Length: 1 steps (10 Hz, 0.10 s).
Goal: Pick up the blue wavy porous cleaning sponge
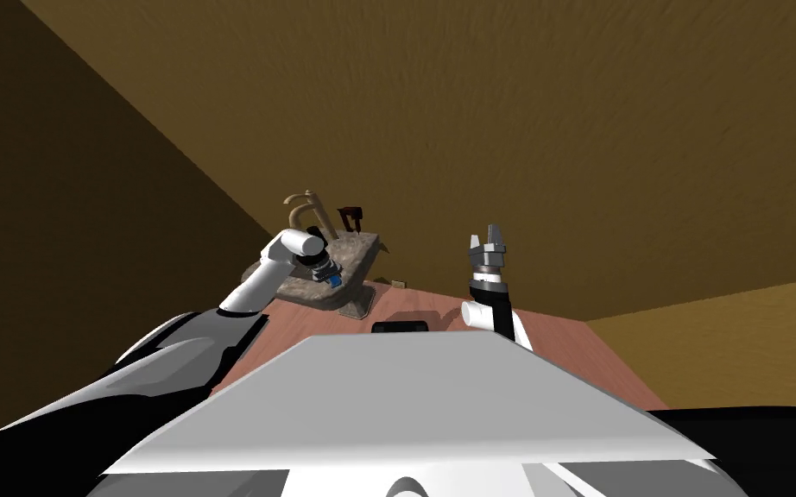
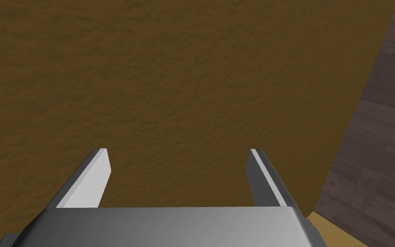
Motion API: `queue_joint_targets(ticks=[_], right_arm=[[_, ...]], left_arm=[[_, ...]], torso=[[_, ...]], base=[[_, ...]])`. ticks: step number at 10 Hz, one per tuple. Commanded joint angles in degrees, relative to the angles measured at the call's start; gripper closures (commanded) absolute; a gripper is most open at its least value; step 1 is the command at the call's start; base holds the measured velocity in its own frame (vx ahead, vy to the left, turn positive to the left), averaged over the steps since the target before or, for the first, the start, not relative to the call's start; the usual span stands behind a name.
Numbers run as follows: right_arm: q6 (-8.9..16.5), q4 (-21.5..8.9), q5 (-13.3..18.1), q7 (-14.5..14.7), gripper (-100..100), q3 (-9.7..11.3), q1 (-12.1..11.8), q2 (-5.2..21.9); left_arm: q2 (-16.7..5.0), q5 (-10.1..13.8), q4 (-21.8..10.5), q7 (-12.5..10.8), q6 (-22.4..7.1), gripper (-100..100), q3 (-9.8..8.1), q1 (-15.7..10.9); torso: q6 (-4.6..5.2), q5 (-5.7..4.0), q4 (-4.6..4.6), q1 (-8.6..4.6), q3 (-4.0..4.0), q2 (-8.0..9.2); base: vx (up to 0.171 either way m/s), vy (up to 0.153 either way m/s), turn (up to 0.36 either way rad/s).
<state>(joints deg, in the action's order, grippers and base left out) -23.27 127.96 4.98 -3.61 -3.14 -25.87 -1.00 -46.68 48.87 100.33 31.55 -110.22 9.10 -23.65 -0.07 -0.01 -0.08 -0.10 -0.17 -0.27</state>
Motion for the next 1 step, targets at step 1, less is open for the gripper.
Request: queue_joint_targets(ticks=[1], right_arm=[[0.0,0.0,0.0,0.0,0,0.0,0.0,0.0]], left_arm=[[0.0,0.0,0.0,0.0,0.0,0,0.0,0.0]], torso=[[0.0,0.0,0.0,0.0,0.0,0.0]], base=[[0.008,-0.007,-0.011]])
